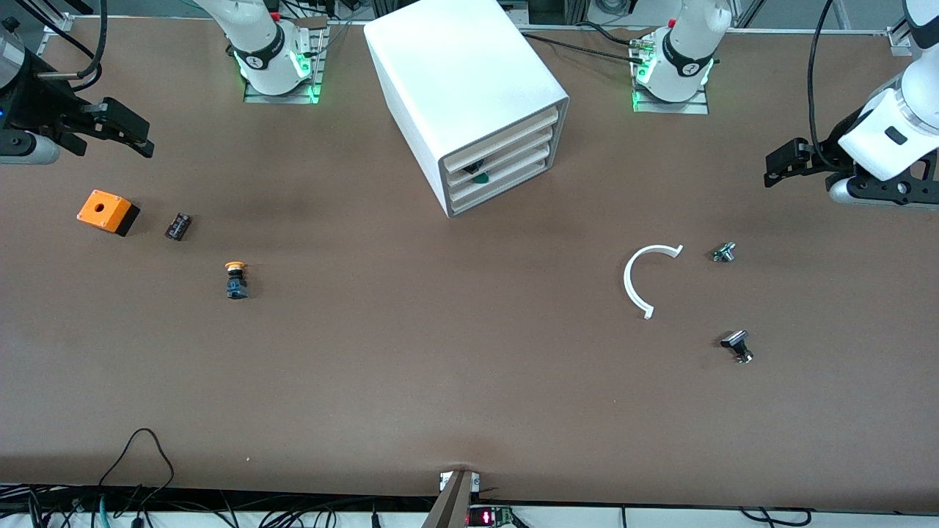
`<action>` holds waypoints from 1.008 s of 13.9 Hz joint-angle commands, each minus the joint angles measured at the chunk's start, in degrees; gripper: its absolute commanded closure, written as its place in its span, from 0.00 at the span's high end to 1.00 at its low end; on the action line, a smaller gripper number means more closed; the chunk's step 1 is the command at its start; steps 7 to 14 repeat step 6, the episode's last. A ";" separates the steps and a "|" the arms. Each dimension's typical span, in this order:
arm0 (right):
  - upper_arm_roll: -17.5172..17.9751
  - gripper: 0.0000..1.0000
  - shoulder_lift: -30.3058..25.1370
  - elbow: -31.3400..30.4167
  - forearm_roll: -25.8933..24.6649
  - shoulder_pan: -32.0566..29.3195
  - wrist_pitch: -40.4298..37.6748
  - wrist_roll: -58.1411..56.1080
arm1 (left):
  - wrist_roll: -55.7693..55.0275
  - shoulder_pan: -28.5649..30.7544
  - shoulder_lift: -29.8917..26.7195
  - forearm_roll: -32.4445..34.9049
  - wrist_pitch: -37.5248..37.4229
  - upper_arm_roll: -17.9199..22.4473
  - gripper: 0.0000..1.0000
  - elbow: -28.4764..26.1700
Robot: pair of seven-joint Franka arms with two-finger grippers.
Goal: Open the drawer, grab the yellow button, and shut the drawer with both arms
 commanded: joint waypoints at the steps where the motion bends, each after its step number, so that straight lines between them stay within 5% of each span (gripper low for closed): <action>1: 0.68 0.99 -0.33 -0.30 -0.03 -0.54 0.32 0.98 | -0.17 -0.91 1.07 -0.44 -2.85 -0.10 0.99 2.84; 14: 0.68 0.99 -0.42 -0.21 -0.11 -0.54 0.24 1.43 | 0.00 -0.56 1.95 -0.44 -3.74 -0.28 0.99 4.34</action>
